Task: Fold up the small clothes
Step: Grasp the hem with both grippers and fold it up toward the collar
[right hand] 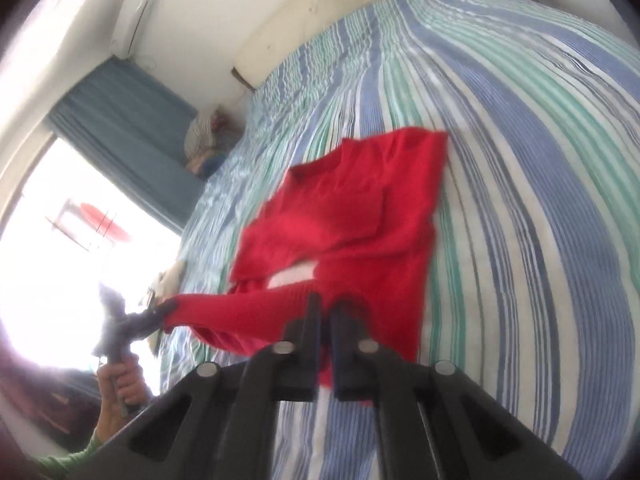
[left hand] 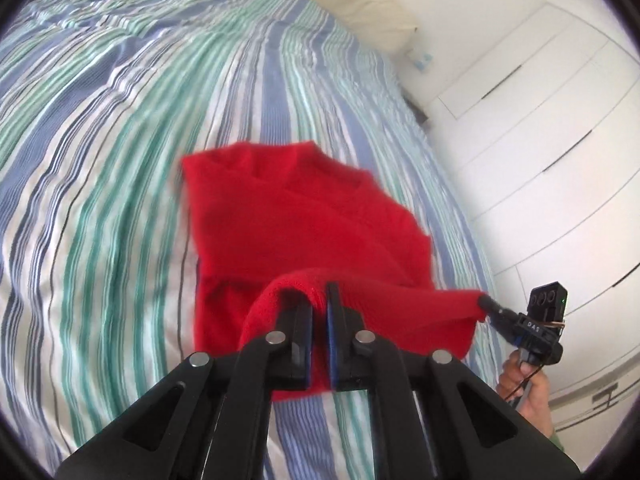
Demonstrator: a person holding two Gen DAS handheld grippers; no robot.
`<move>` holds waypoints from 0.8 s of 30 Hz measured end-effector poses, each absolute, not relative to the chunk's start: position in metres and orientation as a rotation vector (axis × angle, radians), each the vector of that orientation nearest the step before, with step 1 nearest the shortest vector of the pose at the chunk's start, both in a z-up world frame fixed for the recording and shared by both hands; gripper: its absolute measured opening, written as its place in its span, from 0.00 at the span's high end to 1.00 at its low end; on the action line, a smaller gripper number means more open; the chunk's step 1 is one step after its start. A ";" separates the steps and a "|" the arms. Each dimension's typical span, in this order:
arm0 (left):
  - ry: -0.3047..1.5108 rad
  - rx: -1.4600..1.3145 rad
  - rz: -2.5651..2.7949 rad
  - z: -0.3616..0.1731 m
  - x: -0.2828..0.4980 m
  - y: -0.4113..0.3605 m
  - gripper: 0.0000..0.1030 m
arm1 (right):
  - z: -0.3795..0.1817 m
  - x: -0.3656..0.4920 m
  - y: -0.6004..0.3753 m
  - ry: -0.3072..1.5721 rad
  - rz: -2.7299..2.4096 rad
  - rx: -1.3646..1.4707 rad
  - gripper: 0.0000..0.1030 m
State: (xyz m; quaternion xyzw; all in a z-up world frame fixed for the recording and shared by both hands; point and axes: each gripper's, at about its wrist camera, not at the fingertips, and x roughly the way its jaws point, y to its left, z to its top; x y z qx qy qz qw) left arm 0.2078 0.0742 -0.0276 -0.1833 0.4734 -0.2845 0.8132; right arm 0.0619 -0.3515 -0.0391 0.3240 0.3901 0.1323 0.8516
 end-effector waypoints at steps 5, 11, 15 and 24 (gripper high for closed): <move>1.026 -0.371 -0.541 -0.044 0.299 0.040 0.96 | -0.054 0.179 -0.375 0.821 0.195 0.707 0.96; 1.092 -0.407 -0.320 -0.084 0.361 0.049 0.47 | -0.099 0.251 -0.398 0.865 0.121 0.811 0.75; 1.000 -0.432 -0.353 -0.068 0.340 0.071 0.36 | -0.090 0.241 -0.410 0.794 0.067 0.784 0.59; 1.026 -0.187 -0.447 -0.100 0.302 0.025 0.17 | -0.076 0.233 -0.331 0.919 0.433 0.539 0.57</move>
